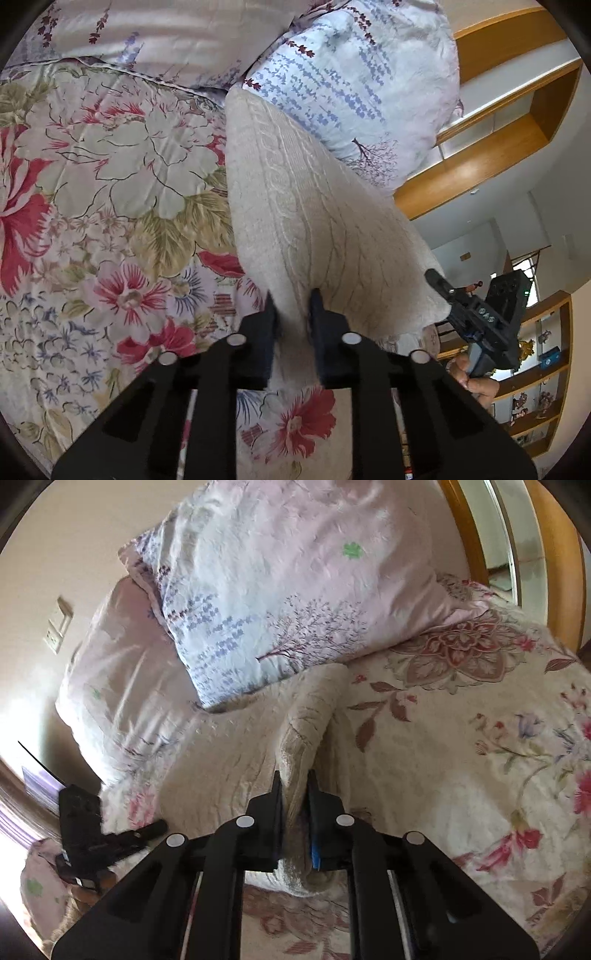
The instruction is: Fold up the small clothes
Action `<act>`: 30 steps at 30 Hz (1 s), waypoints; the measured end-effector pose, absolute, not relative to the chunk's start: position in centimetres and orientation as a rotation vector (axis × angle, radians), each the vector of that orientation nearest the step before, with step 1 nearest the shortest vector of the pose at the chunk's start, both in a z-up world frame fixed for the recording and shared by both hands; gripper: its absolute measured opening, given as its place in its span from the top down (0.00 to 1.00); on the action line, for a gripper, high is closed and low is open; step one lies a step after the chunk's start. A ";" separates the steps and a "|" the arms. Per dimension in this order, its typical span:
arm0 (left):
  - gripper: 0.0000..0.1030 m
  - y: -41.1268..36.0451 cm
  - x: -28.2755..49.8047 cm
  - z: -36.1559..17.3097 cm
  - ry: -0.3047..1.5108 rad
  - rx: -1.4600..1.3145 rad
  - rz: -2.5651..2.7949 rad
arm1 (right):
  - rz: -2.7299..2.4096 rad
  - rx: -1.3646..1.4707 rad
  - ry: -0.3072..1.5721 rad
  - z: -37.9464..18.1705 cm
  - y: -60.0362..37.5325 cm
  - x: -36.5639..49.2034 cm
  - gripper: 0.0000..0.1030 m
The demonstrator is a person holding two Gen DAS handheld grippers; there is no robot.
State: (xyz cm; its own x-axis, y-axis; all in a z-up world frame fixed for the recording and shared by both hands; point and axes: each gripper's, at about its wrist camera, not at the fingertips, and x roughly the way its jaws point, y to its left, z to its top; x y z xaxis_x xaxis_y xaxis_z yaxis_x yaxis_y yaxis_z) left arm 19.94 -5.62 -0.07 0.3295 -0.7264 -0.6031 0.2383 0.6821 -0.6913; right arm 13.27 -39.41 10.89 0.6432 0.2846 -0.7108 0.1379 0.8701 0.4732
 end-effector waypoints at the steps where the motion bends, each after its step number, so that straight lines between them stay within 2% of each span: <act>1: 0.88 -5.5 19.8 -0.1 1.057 -0.534 -0.675 | 0.077 0.518 0.894 10.4 -39.5 13.2 0.89; 10: 0.88 -5.9 19.1 -0.9 1.052 -0.465 -0.657 | 0.050 0.605 0.983 6.0 -40.8 13.3 0.87; 12: 0.87 -5.9 19.1 -0.9 1.053 -0.464 -0.653 | 0.052 0.612 0.993 6.0 -40.8 13.4 0.82; 15: 0.74 -6.0 19.2 -0.2 1.052 -0.445 -0.644 | 0.053 0.638 0.990 7.1 -41.4 13.4 0.68; 17: 0.60 -5.5 19.2 0.6 1.021 -0.452 -0.649 | 0.060 0.662 0.954 8.2 -42.0 13.6 0.61; 18: 0.44 -5.2 19.2 1.1 1.004 -0.459 -0.650 | 0.060 0.674 0.938 8.6 -42.3 13.7 0.54; 19: 0.34 -4.9 19.4 1.6 0.985 -0.467 -0.639 | 0.059 0.693 0.927 9.0 -42.6 14.2 0.51; 23: 0.25 -4.8 20.9 2.6 0.971 -0.474 -0.615 | 0.069 0.746 0.925 9.0 -42.8 16.6 0.50; 25: 0.23 -5.2 21.8 2.7 0.978 -0.468 -0.601 | 0.068 0.748 0.935 8.7 -42.6 18.0 0.51; 26: 0.23 -5.4 22.1 2.7 0.984 -0.467 -0.597 | 0.069 0.743 0.943 8.4 -42.3 18.8 0.57; 27: 0.22 -5.9 22.6 2.6 0.990 -0.466 -0.593 | 0.066 0.725 0.948 8.1 -41.9 19.4 0.83; 28: 0.22 -6.3 22.9 2.4 0.997 -0.465 -0.588 | 0.050 0.700 0.954 7.9 -41.8 19.7 0.90; 30: 0.21 -6.8 23.5 2.1 1.010 -0.463 -0.581 | -0.028 0.673 0.968 7.1 -41.9 20.2 0.90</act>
State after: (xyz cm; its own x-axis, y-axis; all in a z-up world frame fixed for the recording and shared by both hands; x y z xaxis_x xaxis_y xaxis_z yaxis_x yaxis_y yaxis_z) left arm 23.46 -6.81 2.05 0.4058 -0.6451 -0.6475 0.2355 0.7583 -0.6079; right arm 20.22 -41.86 7.06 0.5832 0.2675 -0.7671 0.3118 0.7982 0.5154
